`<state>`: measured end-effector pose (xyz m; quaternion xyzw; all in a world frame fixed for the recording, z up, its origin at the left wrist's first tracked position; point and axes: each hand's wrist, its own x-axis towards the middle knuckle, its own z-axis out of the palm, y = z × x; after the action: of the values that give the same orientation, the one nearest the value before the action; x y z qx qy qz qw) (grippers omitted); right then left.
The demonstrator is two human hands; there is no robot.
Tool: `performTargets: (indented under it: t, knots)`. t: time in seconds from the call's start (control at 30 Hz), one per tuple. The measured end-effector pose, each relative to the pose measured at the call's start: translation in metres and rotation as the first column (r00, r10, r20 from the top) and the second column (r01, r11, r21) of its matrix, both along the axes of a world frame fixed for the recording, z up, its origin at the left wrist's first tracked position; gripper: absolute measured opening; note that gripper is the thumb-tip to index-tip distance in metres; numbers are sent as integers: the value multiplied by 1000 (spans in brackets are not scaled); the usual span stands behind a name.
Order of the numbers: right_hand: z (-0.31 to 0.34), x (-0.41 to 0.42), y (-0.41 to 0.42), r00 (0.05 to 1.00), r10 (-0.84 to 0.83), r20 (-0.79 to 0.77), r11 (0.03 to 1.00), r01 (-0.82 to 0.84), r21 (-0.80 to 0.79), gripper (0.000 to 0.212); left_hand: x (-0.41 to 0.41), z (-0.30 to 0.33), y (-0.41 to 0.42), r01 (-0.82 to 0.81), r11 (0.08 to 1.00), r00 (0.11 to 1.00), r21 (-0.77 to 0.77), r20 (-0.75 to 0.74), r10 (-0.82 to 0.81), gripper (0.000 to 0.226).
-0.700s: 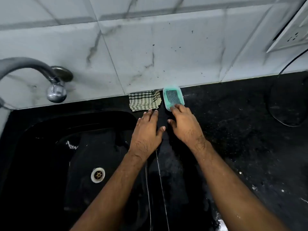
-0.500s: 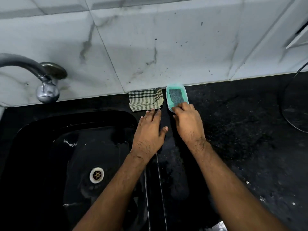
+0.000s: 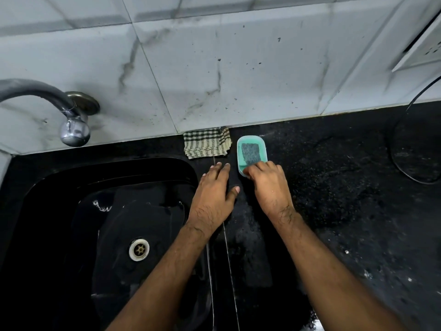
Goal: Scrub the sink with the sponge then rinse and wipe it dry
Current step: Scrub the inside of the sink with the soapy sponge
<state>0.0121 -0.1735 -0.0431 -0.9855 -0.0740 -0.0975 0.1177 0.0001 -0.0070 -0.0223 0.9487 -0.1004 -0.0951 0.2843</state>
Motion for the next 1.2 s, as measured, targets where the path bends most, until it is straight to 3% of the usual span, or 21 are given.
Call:
performTargets:
  t: [0.3,0.43,0.6,0.77,0.93,1.07,1.2]
  knots:
    - [-2,-62,-1,987,158,-38,971,-148,189,27,-37,0,3,8,1000,999,-20,-33,-9,66]
    - [-3,-77,-11,993,93,-72,971,-75,228,13,-54,-2,-1,40,999,998,-20,-44,-41,66]
    - [-2,-85,-17,997,8,-73,992,1,126,9,-58,-3,-6,78,997,997,4,-27,-78,67]
    - [8,-79,-15,991,-67,-114,957,97,274,17,-53,-6,-7,87,996,996,7,-7,-87,67]
    - [12,-59,-10,995,-100,-27,983,103,153,18,-47,-8,-9,86,996,996,4,0,-86,65]
    - [11,-46,-3,978,-195,-80,981,194,-27,27,-44,-11,-8,91,996,996,-4,-6,-91,63]
    - [12,-46,4,946,-305,-109,951,297,-83,26,-45,-12,-9,103,995,995,3,0,-103,64]
